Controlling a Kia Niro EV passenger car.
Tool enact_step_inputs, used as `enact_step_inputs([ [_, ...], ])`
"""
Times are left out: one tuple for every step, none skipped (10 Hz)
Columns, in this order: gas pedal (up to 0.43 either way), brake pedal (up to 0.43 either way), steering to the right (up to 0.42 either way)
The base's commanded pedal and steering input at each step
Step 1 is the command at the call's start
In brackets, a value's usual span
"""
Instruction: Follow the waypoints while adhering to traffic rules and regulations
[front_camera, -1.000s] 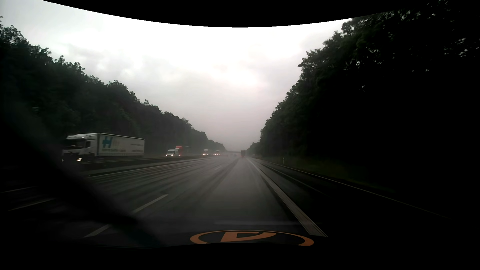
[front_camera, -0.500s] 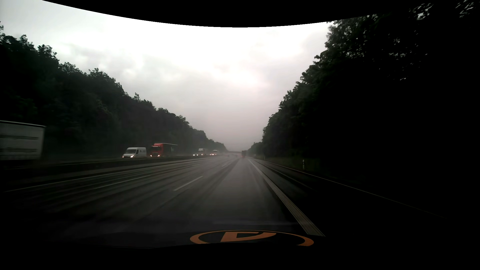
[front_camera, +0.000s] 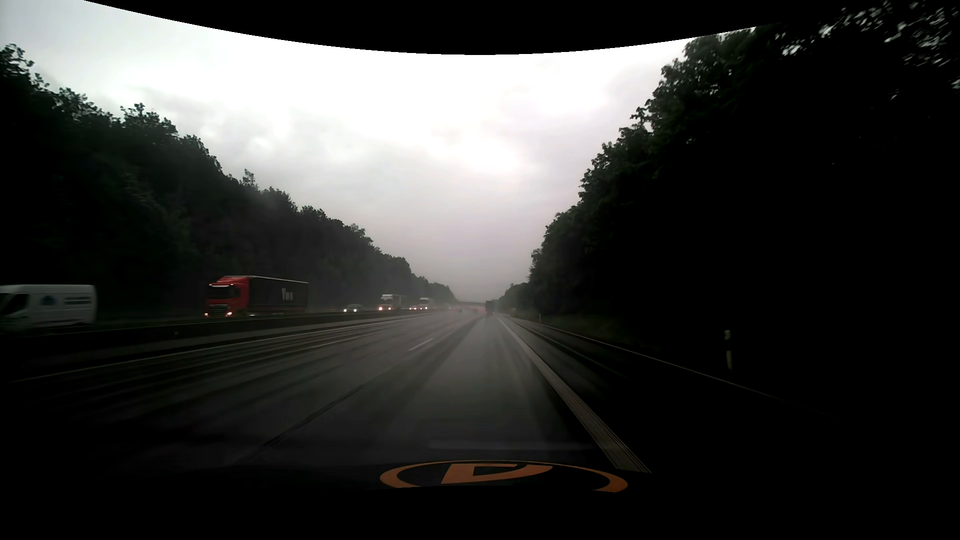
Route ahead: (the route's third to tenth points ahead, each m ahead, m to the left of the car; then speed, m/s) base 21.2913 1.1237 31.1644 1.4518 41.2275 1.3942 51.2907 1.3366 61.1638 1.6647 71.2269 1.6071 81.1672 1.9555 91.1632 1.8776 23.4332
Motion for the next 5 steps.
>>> enact_step_inputs([
  [0.13,0.0,-0.004],
  [0.13,0.0,-0.003],
  [0.13,0.0,-0.003],
  [0.13,0.0,-0.002],
  [0.13,0.0,-0.002],
])
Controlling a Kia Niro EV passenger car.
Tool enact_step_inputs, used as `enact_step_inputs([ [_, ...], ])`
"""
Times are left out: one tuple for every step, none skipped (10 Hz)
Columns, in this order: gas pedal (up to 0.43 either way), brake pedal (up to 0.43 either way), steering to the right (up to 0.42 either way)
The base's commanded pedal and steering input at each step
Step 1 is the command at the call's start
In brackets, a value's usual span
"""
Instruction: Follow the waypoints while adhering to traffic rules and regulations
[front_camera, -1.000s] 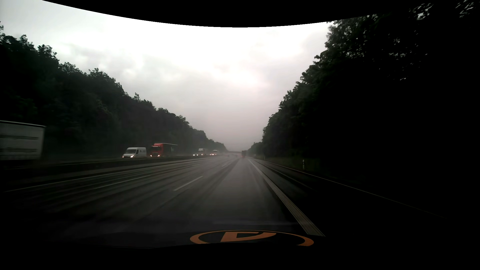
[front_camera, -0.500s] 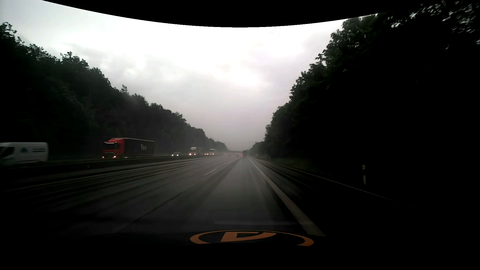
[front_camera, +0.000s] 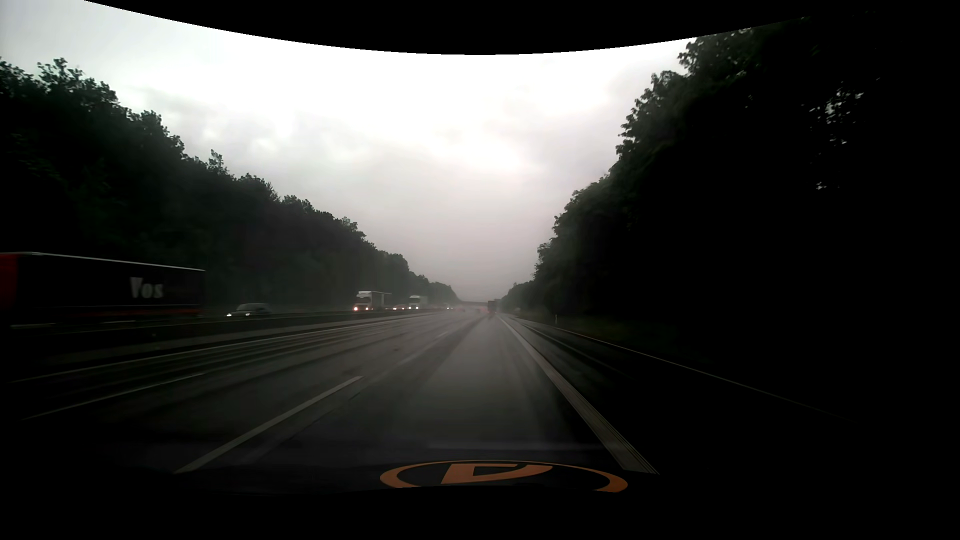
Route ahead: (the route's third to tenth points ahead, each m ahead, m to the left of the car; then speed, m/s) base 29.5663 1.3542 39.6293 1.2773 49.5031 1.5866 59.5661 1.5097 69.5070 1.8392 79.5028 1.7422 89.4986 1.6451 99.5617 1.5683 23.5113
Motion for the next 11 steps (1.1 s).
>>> enact_step_inputs([
  [0.13,0.0,-0.003],
  [0.13,0.0,-0.002],
  [0.11,0.0,-0.002],
  [0.0,0.0,-0.002],
  [0.0,0.0,-0.001],
  [0.0,0.0,0.0],
  [0.028,0.0,0.0],
  [0.059,0.0,0.0],
  [0.079,0.0,0.0],
  [0.087,0.0,0.0],
  [0.087,0.0,0.0],
])
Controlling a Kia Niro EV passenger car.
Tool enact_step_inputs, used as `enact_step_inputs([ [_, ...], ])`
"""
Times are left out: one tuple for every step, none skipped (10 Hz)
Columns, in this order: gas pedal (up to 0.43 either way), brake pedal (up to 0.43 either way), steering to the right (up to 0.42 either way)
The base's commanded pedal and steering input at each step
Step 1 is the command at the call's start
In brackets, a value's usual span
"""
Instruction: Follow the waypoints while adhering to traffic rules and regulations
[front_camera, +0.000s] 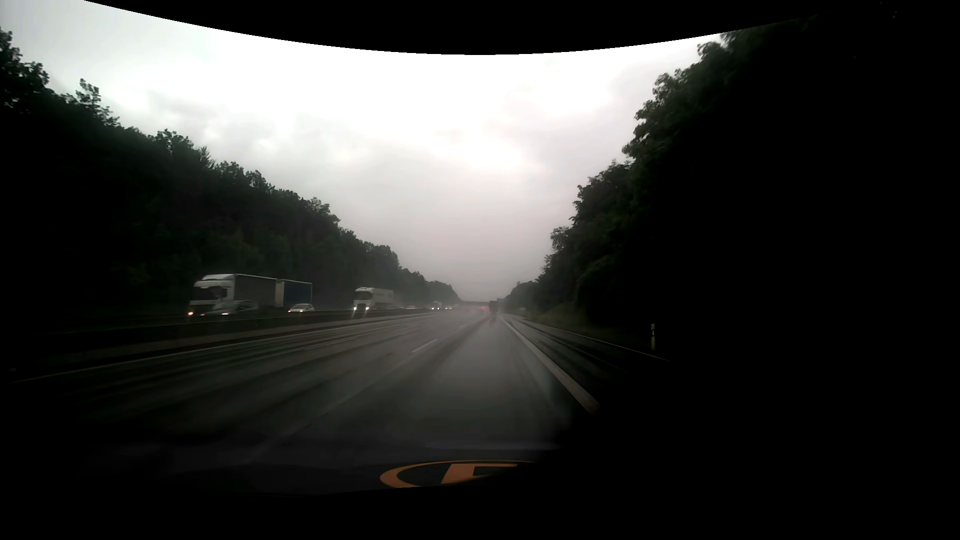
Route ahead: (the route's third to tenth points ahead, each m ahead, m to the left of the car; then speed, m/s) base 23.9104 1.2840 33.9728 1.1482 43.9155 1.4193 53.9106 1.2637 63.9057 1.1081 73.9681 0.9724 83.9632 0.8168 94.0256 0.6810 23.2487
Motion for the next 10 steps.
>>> enact_step_inputs([
  [0.087,0.0,0.0],
  [0.087,0.0,0.0],
  [0.087,0.0,0.0],
  [0.087,0.0,0.0],
  [0.087,0.0,0.0],
  [0.087,0.0,0.0],
  [0.087,0.0,0.0],
  [0.087,0.0,0.0],
  [0.087,0.0,0.0],
  [0.087,0.0,0.0],
])
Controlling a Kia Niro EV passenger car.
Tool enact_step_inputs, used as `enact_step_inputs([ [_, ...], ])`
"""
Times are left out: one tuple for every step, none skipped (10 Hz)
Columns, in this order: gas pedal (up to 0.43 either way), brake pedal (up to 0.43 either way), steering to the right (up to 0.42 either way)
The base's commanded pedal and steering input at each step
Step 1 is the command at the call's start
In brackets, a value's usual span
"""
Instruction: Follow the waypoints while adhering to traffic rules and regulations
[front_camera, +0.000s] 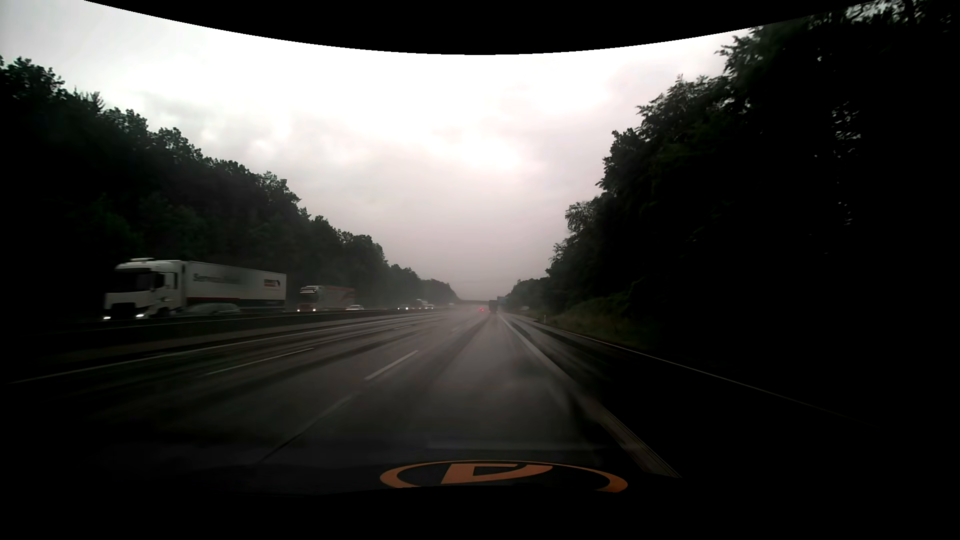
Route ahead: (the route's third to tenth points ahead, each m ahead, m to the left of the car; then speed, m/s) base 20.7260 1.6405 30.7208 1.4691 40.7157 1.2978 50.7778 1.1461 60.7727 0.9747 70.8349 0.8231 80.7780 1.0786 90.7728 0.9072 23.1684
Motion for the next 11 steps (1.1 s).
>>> enact_step_inputs([
  [0.087,0.0,-0.001],
  [0.087,0.0,0.0],
  [0.087,0.0,0.0],
  [0.087,0.0,0.0],
  [0.087,0.0,0.0],
  [0.087,0.0,-0.001],
  [0.087,0.0,-0.001],
  [0.079,0.0,0.0],
  [0.079,0.0,0.0],
  [0.079,0.0,-0.001],
  [0.079,0.0,-0.001],
])
